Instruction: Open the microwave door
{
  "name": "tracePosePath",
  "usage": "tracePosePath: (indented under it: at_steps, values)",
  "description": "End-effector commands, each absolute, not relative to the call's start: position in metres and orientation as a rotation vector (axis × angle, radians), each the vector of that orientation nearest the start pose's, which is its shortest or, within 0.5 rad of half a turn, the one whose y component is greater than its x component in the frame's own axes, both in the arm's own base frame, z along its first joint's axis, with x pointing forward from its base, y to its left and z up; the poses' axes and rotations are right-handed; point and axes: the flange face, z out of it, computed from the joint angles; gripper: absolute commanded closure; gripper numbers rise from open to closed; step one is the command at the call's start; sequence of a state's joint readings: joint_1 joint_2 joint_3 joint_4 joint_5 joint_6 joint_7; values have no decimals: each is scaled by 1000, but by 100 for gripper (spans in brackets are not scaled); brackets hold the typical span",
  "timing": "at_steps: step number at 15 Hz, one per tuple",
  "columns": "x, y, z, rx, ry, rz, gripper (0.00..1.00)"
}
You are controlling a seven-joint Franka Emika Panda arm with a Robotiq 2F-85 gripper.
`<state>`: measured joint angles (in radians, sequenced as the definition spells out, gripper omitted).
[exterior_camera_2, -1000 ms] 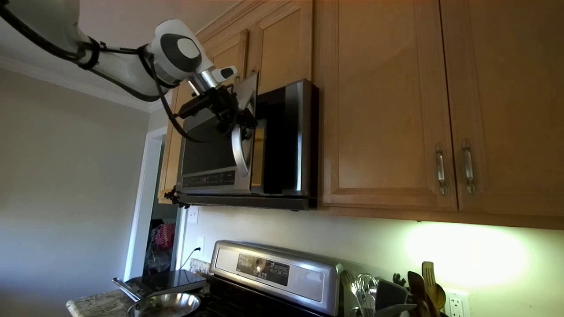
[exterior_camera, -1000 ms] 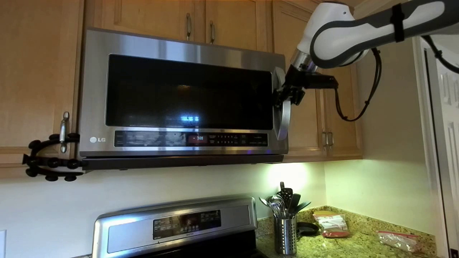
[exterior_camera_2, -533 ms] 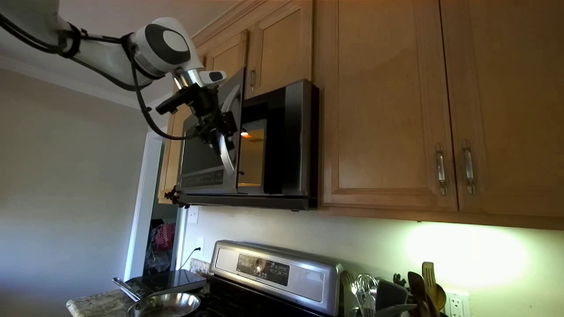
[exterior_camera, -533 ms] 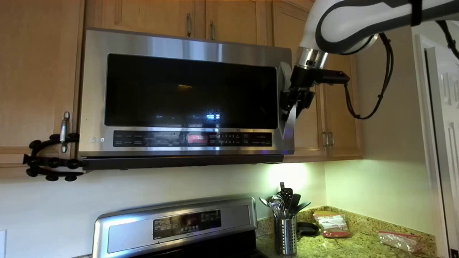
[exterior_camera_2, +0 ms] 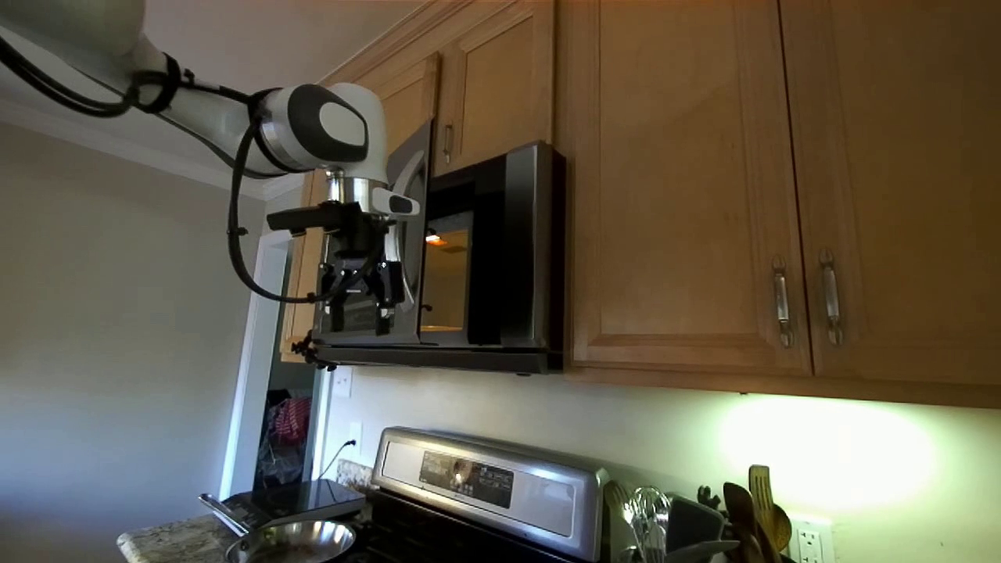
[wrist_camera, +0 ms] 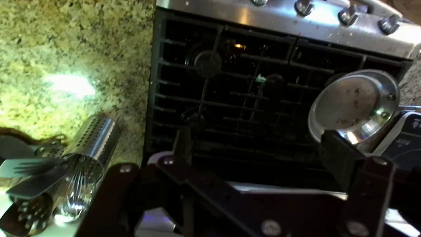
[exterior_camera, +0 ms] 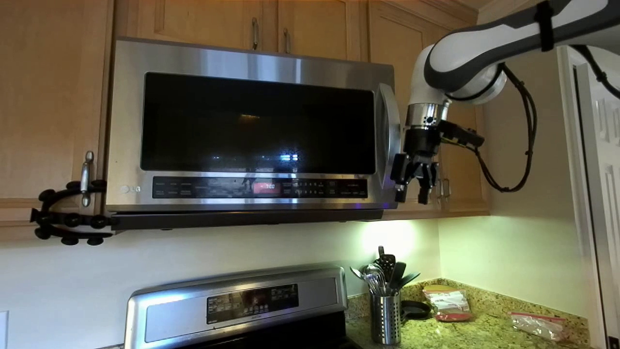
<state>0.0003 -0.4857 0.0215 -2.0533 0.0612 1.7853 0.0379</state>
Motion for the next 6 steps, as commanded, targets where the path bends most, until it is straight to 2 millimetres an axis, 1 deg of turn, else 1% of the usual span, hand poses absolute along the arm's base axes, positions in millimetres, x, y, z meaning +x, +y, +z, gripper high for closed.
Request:
tracePosePath:
  at_steps: [1, 3, 4, 5, 6]
  values:
    - [412, 8, 617, -3011, 48, -176, 0]
    - [411, 6, 604, -3033, 66, -152, 0]
    - [411, 6, 598, -3075, 79, -144, 0]
    - [417, 8, 607, -3052, 59, -174, 0]
    - [416, 8, 602, -3056, 59, -160, 0]
